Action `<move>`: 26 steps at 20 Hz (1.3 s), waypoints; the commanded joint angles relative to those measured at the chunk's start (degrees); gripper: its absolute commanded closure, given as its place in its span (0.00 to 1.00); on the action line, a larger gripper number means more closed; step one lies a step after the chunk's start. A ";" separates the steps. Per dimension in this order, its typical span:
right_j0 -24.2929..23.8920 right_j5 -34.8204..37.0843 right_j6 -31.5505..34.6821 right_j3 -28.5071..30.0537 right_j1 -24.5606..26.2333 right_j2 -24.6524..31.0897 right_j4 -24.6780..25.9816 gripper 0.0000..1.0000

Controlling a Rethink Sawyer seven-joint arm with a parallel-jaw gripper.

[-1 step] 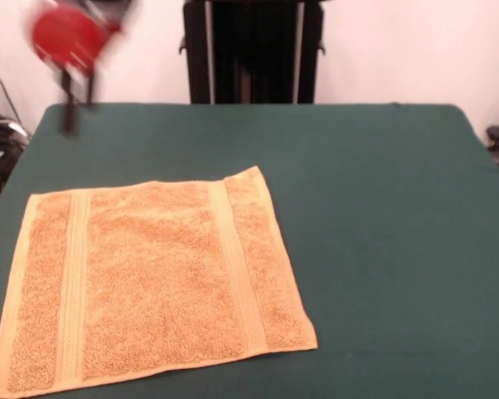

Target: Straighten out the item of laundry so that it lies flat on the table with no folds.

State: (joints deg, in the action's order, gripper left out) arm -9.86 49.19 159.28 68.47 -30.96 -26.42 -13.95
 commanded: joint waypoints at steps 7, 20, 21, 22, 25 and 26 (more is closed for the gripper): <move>-11.59 5.71 -58.34 1.34 -13.79 23.28 12.59 0.00; -16.26 14.34 -73.71 0.43 -16.16 28.04 17.59 0.00; -16.31 14.58 -73.52 0.41 -16.05 28.12 17.34 0.00; -16.33 14.74 -73.28 0.42 -15.99 28.10 17.19 0.00; -16.57 15.34 -72.23 0.60 -15.83 28.40 16.78 0.00; -16.77 15.37 -72.15 0.46 -15.69 28.71 16.82 0.00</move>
State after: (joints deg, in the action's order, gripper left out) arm -27.52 56.33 99.04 65.27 -48.93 -6.10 1.56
